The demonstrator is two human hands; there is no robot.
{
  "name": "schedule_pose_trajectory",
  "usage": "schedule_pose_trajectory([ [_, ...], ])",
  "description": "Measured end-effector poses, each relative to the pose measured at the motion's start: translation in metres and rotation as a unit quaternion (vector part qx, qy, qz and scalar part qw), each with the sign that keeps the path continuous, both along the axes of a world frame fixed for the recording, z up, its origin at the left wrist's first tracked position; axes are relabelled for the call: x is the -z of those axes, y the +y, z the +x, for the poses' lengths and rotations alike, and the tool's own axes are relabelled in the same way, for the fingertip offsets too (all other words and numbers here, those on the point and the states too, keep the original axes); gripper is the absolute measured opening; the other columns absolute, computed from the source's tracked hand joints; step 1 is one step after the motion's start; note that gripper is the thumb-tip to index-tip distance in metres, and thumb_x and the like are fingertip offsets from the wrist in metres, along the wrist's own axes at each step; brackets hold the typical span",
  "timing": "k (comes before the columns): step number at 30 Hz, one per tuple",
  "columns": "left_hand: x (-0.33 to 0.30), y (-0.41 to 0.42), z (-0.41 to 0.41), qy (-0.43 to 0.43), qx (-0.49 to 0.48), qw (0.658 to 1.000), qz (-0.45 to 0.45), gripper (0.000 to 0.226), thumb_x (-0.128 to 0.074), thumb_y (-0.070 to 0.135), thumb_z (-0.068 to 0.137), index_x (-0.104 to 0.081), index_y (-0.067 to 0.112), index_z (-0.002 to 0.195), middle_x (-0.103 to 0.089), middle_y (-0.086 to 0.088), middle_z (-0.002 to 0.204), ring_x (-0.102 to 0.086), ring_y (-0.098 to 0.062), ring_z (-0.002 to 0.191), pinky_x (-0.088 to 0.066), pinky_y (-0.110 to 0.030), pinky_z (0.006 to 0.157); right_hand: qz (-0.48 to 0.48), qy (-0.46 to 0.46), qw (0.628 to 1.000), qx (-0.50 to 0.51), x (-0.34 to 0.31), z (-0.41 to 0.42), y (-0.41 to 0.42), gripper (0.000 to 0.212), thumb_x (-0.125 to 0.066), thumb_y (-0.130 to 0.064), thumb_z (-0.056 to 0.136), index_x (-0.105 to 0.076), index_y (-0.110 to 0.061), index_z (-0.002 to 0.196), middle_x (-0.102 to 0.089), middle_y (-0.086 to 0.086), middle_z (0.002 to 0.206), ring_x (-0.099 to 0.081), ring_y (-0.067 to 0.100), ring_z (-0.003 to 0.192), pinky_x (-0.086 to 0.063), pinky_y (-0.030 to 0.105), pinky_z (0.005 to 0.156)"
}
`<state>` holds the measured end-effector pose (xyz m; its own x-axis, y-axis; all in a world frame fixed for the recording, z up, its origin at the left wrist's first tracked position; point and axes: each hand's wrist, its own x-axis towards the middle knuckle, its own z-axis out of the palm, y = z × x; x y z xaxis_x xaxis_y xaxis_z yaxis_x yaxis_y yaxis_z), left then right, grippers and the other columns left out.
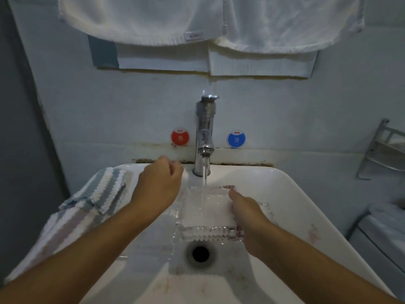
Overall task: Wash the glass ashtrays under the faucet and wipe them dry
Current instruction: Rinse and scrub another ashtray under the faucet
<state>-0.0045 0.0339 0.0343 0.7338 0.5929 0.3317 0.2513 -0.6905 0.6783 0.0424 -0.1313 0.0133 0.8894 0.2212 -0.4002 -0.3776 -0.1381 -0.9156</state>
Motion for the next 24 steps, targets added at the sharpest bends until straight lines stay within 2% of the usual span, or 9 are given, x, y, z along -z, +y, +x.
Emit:
schedule_pose_trajectory([
  [2,0.003,-0.003,-0.005,0.141,0.006,0.989,-0.038,0.041,-0.04,0.047,0.103,-0.058,0.011,0.099,-0.069,-0.005,0.085,-0.07,-0.021,0.067,-0.059,-0.034,0.066,0.004,-0.002,1.0,0.002,0.002,0.001,-0.001,0.045,-0.039,-0.038,0.108,-0.047,-0.009,0.141,-0.055,0.004,0.095,-0.052,0.016,0.076,-0.038,0.028,0.054],
  [4,0.003,-0.011,-0.006,0.191,0.054,0.965,-0.17,0.049,-0.047,0.053,0.1,-0.058,0.007,0.112,-0.068,-0.002,0.088,-0.069,-0.016,0.065,-0.054,-0.024,0.052,0.016,0.004,1.0,0.0,0.003,0.001,-0.002,0.041,-0.039,-0.037,0.108,-0.05,-0.011,0.136,-0.057,0.003,0.091,-0.056,0.018,0.078,-0.04,0.028,0.056],
  [6,0.01,-0.017,-0.006,0.194,0.098,0.945,-0.246,0.049,-0.061,0.053,0.092,-0.06,0.01,0.115,-0.066,0.001,0.09,-0.066,-0.013,0.073,-0.048,-0.02,0.048,0.021,0.01,1.0,-0.005,0.004,0.0,-0.002,0.039,-0.039,-0.038,0.108,-0.053,-0.011,0.132,-0.062,0.007,0.096,-0.061,0.022,0.085,-0.045,0.029,0.059],
  [9,0.027,-0.023,-0.002,0.196,0.111,0.954,-0.196,0.044,-0.076,0.046,0.083,-0.052,0.019,0.108,-0.061,0.007,0.092,-0.06,-0.007,0.077,-0.048,-0.019,0.051,0.008,0.001,1.0,-0.004,0.006,0.001,-0.002,0.039,-0.041,-0.04,0.107,-0.053,-0.012,0.13,-0.065,0.011,0.104,-0.063,0.025,0.088,-0.048,0.029,0.062],
  [11,0.034,-0.024,0.001,0.172,0.101,0.958,-0.205,0.029,-0.075,0.037,0.087,-0.053,0.023,0.098,-0.062,0.006,0.088,-0.062,-0.008,0.074,-0.051,-0.02,0.051,-0.009,-0.008,1.0,-0.004,0.006,0.0,-0.001,0.034,-0.041,-0.039,0.107,-0.052,-0.013,0.124,-0.062,0.009,0.097,-0.061,0.022,0.082,-0.047,0.028,0.062],
  [15,0.039,-0.016,0.002,0.162,0.068,0.968,-0.18,0.015,-0.057,0.026,0.099,-0.062,0.013,0.102,-0.066,-0.004,0.09,-0.064,-0.018,0.077,-0.052,-0.025,0.056,-0.03,-0.022,0.999,-0.011,0.01,0.002,0.001,0.046,-0.042,-0.041,0.105,-0.05,-0.01,0.137,-0.061,0.011,0.115,-0.058,0.028,0.105,-0.047,0.036,0.09],
  [19,0.04,-0.014,0.003,0.17,0.087,0.971,-0.141,0.028,-0.044,0.023,0.104,-0.063,0.007,0.118,-0.063,-0.005,0.093,-0.059,-0.015,0.077,-0.044,-0.022,0.056,-0.036,-0.022,0.999,-0.007,0.01,0.0,0.002,0.041,-0.041,-0.04,0.106,-0.052,-0.011,0.132,-0.057,0.009,0.101,-0.058,0.025,0.095,-0.049,0.035,0.084],
  [21,0.041,-0.014,0.006,0.172,0.104,0.961,-0.192,0.026,-0.045,0.02,0.104,-0.061,0.007,0.119,-0.063,-0.004,0.092,-0.061,-0.016,0.079,-0.048,-0.023,0.059,-0.037,-0.021,0.999,-0.001,0.01,0.002,0.0,0.043,-0.04,-0.042,0.106,-0.053,-0.011,0.133,-0.062,0.011,0.108,-0.062,0.029,0.1,-0.052,0.038,0.089],
  [24,0.043,-0.016,0.005,0.155,0.123,0.936,-0.292,0.028,-0.056,0.015,0.098,-0.057,0.013,0.126,-0.067,-0.006,0.108,-0.067,-0.022,0.094,-0.059,-0.033,0.076,-0.034,-0.011,0.999,0.006,0.008,0.004,-0.002,0.045,-0.038,-0.043,0.106,-0.051,-0.011,0.135,-0.064,0.014,0.113,-0.062,0.03,0.102,-0.052,0.034,0.079],
])
